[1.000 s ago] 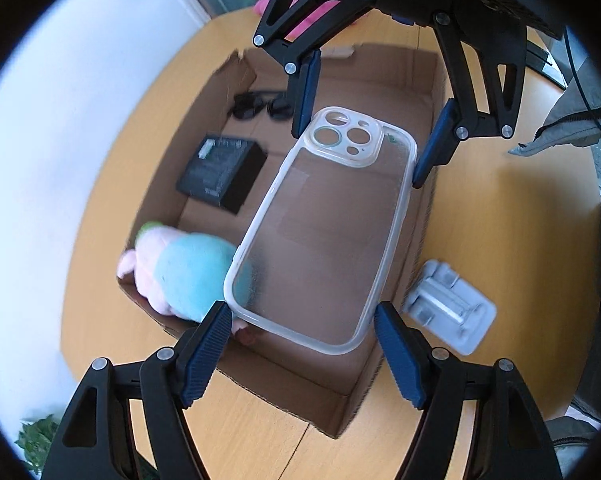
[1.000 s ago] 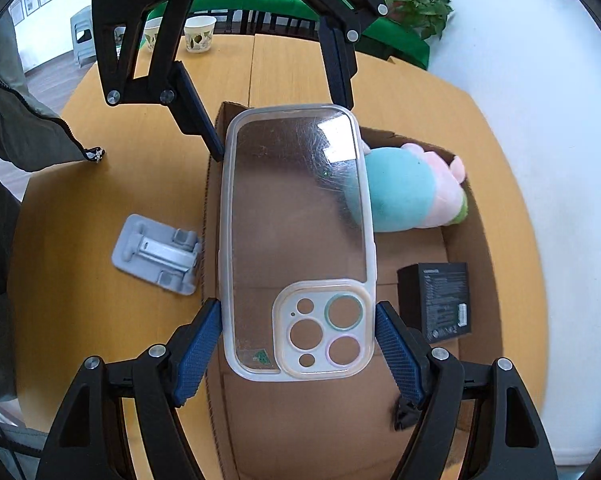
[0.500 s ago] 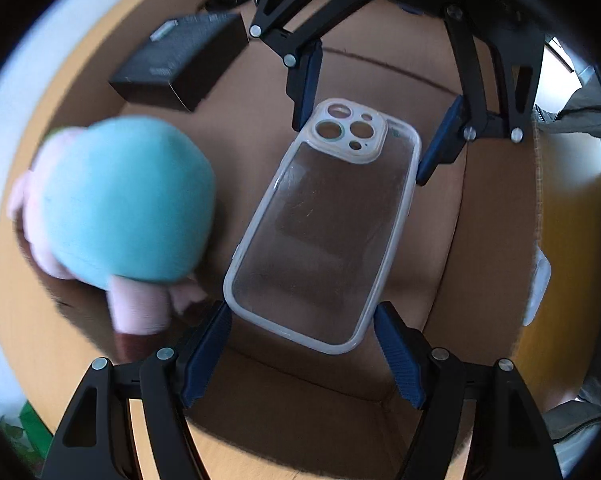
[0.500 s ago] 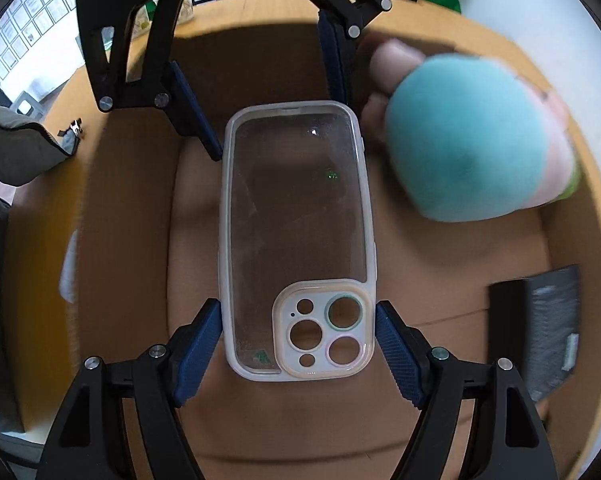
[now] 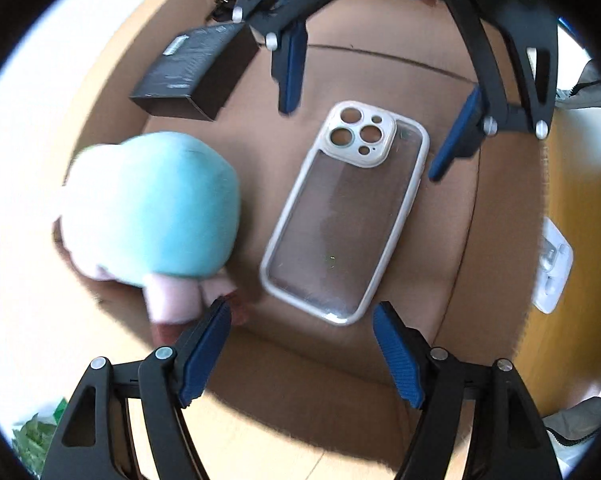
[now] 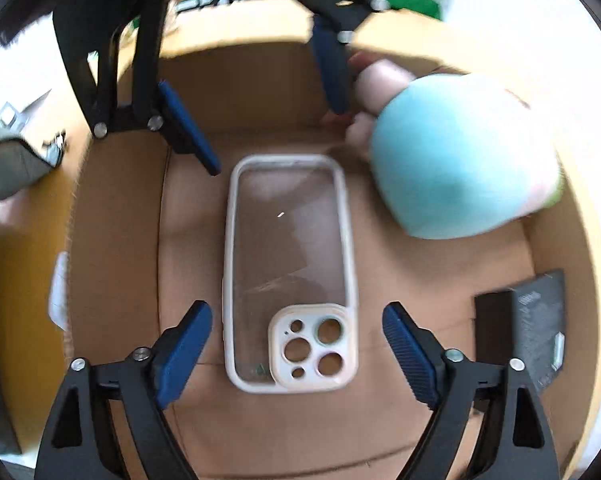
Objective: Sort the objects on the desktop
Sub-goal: 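Carry the phone case with both grippers into the box and release, then move the left gripper over the grey phone stand on the table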
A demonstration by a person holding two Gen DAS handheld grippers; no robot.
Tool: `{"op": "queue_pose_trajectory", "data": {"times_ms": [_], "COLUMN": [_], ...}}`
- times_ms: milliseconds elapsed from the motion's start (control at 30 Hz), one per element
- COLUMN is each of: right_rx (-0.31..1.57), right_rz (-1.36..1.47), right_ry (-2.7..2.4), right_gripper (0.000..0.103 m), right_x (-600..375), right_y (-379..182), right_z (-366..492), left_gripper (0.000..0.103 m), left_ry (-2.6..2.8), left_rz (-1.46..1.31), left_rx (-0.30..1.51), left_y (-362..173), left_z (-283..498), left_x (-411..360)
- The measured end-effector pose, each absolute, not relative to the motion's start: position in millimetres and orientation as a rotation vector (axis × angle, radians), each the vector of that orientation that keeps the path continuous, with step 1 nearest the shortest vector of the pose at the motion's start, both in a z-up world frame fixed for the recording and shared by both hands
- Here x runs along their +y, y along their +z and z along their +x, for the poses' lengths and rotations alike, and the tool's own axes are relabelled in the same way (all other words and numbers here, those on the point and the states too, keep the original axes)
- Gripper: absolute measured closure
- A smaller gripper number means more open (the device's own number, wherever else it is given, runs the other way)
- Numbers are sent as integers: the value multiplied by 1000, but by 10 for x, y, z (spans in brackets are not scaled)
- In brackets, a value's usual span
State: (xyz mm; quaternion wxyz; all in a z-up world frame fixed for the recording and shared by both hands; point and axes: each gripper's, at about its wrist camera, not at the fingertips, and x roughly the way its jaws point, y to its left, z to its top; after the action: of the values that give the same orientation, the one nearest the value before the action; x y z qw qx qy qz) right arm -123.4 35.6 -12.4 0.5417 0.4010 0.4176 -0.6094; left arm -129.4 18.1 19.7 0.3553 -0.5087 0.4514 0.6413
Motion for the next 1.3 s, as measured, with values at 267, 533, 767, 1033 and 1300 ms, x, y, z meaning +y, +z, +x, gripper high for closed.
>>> {"op": "queue_pose_trajectory", "data": {"times_ms": [267, 533, 767, 1033, 1300], "right_rx": [756, 216, 172, 84, -15], "right_rz": [1209, 1578, 1524, 1484, 1563], "right_ry": [-1926, -2412, -2488, -2580, -2537], "right_gripper": [9, 8, 91, 1, 2], "right_x": [871, 1521, 1732, 1886, 1855], "right_y": [609, 1283, 1611, 1798, 1583], "right_z": [-1395, -1225, -870, -507, -374], "left_gripper": [28, 29, 90, 72, 33], "left_ry": [1909, 2277, 2369, 2443, 2429], "left_rz": [-1368, -1450, -1397, -1405, -1507], "left_rx": [934, 213, -2, 61, -30], "left_y": [898, 1607, 1848, 1993, 1700], "left_z": [-1047, -1104, -839, -576, -406], "left_x": [17, 42, 204, 399, 261]}}
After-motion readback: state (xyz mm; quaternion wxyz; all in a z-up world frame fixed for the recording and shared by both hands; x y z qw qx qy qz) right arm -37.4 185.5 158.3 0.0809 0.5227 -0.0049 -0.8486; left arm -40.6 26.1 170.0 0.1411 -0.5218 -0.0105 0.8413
